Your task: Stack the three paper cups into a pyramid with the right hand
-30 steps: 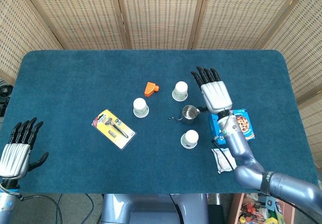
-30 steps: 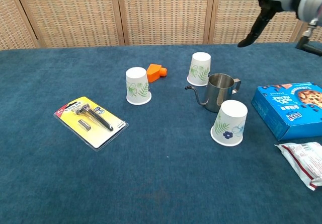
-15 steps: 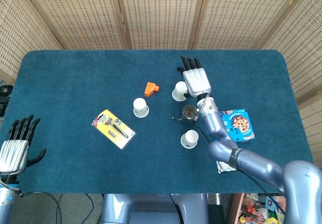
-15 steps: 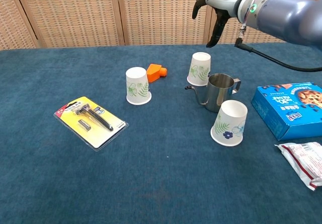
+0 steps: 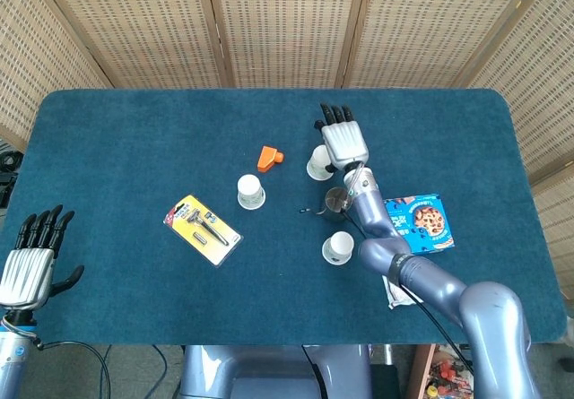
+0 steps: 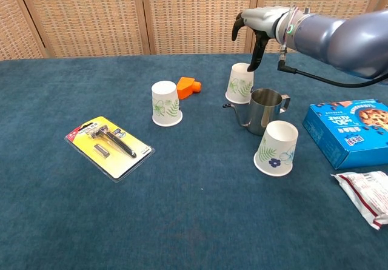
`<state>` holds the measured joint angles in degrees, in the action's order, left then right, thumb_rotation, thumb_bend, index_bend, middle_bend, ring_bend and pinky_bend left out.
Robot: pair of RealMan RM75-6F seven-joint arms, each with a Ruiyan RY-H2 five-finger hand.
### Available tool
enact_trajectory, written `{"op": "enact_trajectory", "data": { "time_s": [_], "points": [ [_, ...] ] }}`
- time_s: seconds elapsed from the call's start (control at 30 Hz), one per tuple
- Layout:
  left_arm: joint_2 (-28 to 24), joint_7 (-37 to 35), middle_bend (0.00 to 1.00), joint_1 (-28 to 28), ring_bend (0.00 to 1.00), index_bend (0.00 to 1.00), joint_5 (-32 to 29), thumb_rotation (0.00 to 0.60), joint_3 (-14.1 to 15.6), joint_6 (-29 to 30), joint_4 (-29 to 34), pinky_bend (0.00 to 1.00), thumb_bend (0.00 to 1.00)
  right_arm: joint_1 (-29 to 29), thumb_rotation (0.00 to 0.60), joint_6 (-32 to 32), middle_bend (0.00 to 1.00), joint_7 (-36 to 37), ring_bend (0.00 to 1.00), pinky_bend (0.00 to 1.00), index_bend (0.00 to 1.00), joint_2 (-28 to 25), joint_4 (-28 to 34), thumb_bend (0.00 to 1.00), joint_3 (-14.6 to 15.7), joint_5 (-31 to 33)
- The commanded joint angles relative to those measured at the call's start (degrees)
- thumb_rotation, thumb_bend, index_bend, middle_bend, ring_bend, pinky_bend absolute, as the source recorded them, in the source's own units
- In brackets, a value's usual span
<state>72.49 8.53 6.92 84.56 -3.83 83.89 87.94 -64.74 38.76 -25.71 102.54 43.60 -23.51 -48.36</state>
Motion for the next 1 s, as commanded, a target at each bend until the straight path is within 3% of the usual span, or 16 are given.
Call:
{"op": "enact_trajectory", "data": {
  "time_s": [0.03, 0.73, 1.0],
  "points": [
    [0.04, 0.14, 0.00, 0.04, 0.00, 0.02, -0.06, 0.600, 0.03, -0.01, -0.04, 0.00, 0.29, -0.79, 0.600, -2.15, 0.00, 2.18, 0.00, 0.00, 0.28, 1.85, -3.39, 0.07, 0.78, -0.37],
    [0.61, 1.38, 0.00, 0.51, 0.00, 0.02, -0.74, 0.600, 0.26, -0.67, -0.41, 0.00, 0.29, -3.13, 0.600, -6.66, 0.00, 10.86, 0.00, 0.00, 0.31, 7.66, -15.83, 0.07, 2.50, -6.16],
    [0.60, 0.87, 0.00, 0.61, 0.00, 0.02, -0.17, 0.600, 0.58, -0.60, -0.38, 0.00, 0.28, -3.57, 0.600, -8.34, 0.02, 14.08, 0.00, 0.00, 0.37, 9.87, -20.54, 0.07, 2.70, -7.87]
  ]
}}
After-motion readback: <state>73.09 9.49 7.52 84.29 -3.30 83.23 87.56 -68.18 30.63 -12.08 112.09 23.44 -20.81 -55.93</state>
